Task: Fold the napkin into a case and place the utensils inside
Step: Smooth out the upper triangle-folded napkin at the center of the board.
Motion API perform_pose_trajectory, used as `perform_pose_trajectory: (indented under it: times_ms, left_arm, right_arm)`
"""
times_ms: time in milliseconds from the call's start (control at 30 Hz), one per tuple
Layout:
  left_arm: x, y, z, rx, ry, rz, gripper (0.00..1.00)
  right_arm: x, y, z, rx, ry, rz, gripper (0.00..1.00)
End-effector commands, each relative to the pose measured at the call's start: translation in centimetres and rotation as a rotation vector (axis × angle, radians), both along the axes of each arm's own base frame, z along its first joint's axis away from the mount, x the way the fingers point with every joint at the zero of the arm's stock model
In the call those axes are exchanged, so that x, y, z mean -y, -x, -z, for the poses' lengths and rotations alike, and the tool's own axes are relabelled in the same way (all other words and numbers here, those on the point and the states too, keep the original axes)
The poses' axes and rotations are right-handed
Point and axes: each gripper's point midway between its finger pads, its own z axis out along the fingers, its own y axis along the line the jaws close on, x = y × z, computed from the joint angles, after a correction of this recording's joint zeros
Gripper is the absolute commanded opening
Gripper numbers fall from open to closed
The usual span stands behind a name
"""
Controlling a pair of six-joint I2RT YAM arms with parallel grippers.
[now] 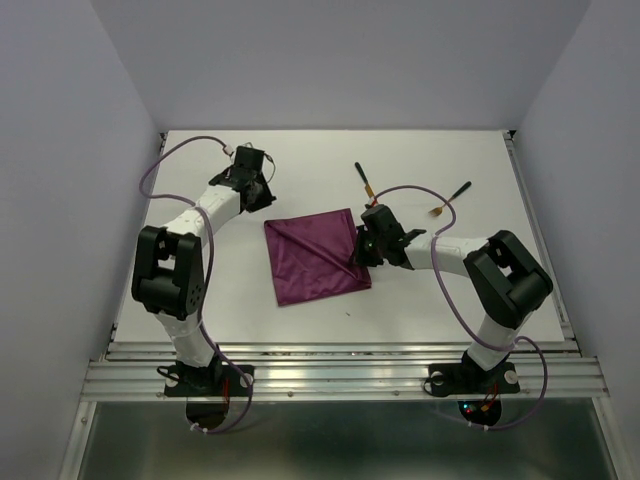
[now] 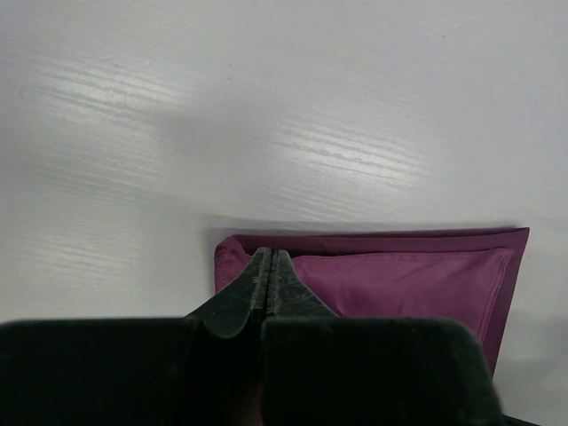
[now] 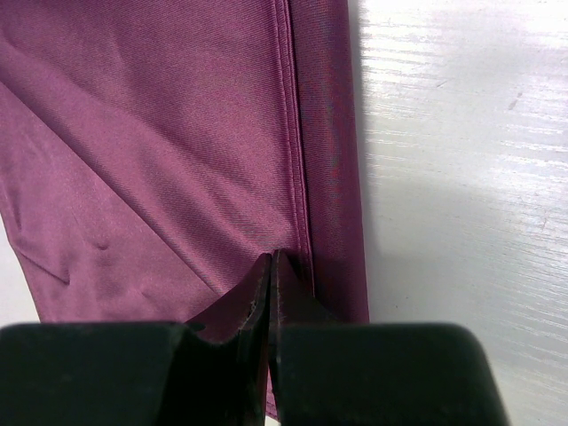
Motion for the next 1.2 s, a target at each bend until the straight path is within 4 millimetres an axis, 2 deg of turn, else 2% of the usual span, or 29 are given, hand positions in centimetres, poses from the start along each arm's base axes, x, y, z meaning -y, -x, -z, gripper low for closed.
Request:
perform_pose_trajectory:
  times_ms: [0, 133, 300, 400, 667, 1167]
  left_arm:
    - [0.3, 1.2, 0.3, -0.005, -0.017, 0.022, 0.0]
    - [1.7, 2.2, 1.8, -0.043, -0.024, 0.074, 0.0]
    - [1.7, 2.7, 2.4, -0.06, -0.025, 0.087, 0.0]
    - [1.8, 2.6, 2.2, -0.053, -0.015, 0.09, 0.0]
    - [1.3, 2.0, 4.1, -0.096, -0.059, 0.058, 0.0]
    - [1.2, 1.1, 5.5, -0.125, -0.082, 0.035, 0.0]
  right_arm:
    - [-0.7, -0.9, -1.0, 0.043, -0.019, 0.005, 0.02]
    - [-0.7, -0.8, -0.9, 0.041, -0.017, 0.005, 0.02]
    - [-0.6, -0.7, -0.9, 0.04, -0.016, 0.002, 0.03]
    - [-0.6, -0.7, -1.0, 0.042, -0.018, 0.001, 0.03]
    - [-0.6, -0.7, -1.2, 0.046, -0.021, 0.001, 0.02]
    - [-0.3, -0.5, -1.0, 0.042, -0.013, 0.003, 0.03]
